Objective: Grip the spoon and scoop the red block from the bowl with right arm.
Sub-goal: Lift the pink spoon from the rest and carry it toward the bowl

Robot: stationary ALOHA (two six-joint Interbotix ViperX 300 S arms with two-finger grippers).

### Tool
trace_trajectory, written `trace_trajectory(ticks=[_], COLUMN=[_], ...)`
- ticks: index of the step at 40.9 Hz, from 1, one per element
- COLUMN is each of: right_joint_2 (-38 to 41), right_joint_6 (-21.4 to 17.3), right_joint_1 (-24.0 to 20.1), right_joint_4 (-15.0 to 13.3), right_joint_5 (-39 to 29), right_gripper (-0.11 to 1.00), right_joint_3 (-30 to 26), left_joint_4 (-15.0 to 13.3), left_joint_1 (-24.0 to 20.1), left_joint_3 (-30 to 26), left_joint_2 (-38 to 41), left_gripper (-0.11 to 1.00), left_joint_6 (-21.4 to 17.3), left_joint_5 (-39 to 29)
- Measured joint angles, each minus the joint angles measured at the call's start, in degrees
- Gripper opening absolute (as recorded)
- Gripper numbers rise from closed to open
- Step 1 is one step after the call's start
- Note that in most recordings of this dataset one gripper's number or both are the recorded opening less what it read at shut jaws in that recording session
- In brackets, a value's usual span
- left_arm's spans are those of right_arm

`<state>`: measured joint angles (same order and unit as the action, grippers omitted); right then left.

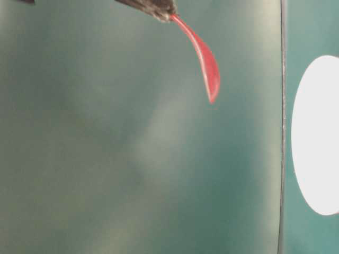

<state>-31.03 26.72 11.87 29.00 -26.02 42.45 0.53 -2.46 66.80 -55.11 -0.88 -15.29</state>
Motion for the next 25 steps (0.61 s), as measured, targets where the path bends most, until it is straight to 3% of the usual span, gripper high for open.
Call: trace_trajectory(ticks=[11,25], right_joint_2=[5.5,9.8], right_joint_6=[-3.8,-3.9], right_joint_1=[0.8,0.9], right_joint_4=[0.0,0.0], right_joint_5=[-4.4,-7.4], right_gripper=[0.24,0.24], right_joint_3=[-4.5,-8.0], left_joint_4=[0.0,-0.1], left_joint_1=[0.0,0.1], left_joint_3=[0.0,0.0], left_joint_2=[-0.4,-1.4], left_gripper=[0.00,0.00], left_joint_6=[0.0,0.0], left_joint_5=[1.0,2.4])
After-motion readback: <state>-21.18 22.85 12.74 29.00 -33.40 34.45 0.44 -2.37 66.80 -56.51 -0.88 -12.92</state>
